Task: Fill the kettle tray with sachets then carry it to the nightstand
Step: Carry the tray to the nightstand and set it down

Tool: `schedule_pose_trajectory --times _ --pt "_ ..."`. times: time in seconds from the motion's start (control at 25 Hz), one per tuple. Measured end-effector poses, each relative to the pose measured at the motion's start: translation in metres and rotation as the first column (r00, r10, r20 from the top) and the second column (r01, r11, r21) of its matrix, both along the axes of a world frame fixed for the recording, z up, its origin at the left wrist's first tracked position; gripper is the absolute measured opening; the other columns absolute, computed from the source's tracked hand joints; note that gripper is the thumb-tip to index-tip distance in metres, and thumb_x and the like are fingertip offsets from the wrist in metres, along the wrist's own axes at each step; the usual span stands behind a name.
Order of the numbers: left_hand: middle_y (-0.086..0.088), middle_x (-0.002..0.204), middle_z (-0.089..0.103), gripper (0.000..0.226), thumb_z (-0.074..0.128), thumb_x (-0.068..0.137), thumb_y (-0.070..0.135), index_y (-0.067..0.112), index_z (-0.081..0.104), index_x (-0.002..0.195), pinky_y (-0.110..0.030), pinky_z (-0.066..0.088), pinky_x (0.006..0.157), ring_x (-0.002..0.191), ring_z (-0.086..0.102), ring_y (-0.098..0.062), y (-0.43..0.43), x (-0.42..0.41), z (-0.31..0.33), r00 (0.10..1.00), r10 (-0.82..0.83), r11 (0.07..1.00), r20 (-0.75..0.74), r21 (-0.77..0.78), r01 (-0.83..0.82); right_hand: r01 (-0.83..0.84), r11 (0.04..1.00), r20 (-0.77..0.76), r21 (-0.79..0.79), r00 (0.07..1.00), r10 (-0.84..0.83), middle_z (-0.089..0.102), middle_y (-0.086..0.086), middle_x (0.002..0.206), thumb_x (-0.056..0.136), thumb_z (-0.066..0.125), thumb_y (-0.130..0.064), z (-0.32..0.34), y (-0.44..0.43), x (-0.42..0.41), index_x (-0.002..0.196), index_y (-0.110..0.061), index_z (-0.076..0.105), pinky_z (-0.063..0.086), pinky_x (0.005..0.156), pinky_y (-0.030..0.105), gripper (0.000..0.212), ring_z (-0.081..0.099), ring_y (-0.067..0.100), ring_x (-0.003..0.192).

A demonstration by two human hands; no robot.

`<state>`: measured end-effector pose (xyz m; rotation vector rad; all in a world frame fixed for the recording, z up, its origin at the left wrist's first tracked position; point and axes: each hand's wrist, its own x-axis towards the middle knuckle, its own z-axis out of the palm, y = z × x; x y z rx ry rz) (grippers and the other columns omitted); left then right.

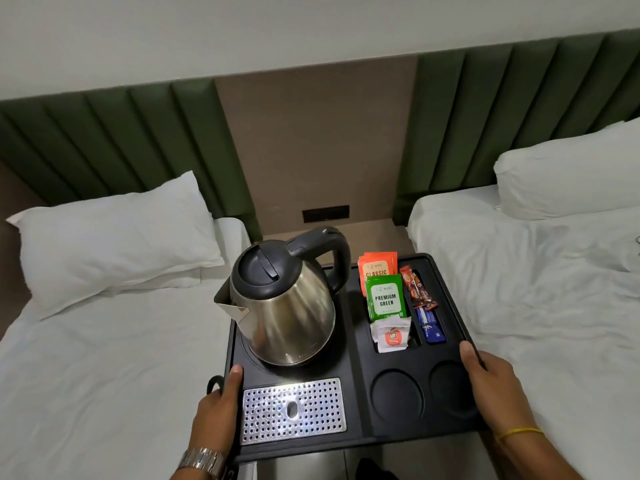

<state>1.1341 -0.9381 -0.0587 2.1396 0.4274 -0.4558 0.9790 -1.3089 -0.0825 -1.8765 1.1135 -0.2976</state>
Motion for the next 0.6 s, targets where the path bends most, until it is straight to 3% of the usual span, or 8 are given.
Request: schedule_pose_trajectory --times 0.12,0.32,0.48,0.6 --pt "-0.015 0.087 0.07 0.073 0.039 0.089 0.073 0.008 0.072 0.077 -0.043 0.047 0.085 0.082 0.064 -0.03 -0.033 0.08 -0.023 0.999 0.038 0.999 -0.024 0.017 -0.037 -0.042 0.999 -0.016 0.013 0.999 0.042 0.058 0.008 0.059 0.1 0.048 -0.054 -0.021 -0.033 0.094 0.061 -0.01 0.049 0.041 0.06 0.036 0.059 0.057 0.028 0.061" --pt "-0.018 0.089 0.074 0.074 0.036 0.09 0.074 0.011 0.072 0.077 -0.046 0.052 0.089 0.081 0.067 -0.033 -0.084 0.227 -0.112 1.0 0.015 0.997 -0.013 0.072 -0.014 -0.086 0.996 -0.019 -0.007 0.996 0.086 0.057 0.009 0.059 0.099 0.046 -0.06 -0.102 -0.087 0.246 0.065 -0.008 0.051 0.043 0.061 0.038 0.062 0.055 0.029 0.06" --pt "-0.025 0.119 0.07 0.089 0.029 0.081 0.083 0.011 0.067 0.119 -0.047 0.049 0.095 0.104 0.065 -0.041 -0.119 0.35 -0.235 0.998 -0.028 0.993 0.058 0.115 0.021 -0.077 0.997 0.0 -0.015 0.997 0.077 0.071 0.011 0.082 0.1 0.047 -0.061 -0.225 -0.128 0.368 0.08 -0.009 0.066 0.053 0.076 0.044 0.059 0.066 0.033 0.079" --pt "-0.027 0.127 0.067 0.092 0.034 0.077 0.083 0.012 0.064 0.127 -0.047 0.046 0.101 0.113 0.063 -0.044 -0.149 0.448 -0.346 0.99 0.0 0.997 0.144 0.08 -0.011 -0.092 0.995 0.042 -0.041 0.995 0.093 0.069 0.013 0.091 0.1 0.048 -0.059 -0.338 -0.161 0.468 0.087 -0.006 0.065 0.05 0.084 0.043 0.058 0.063 0.032 0.086"
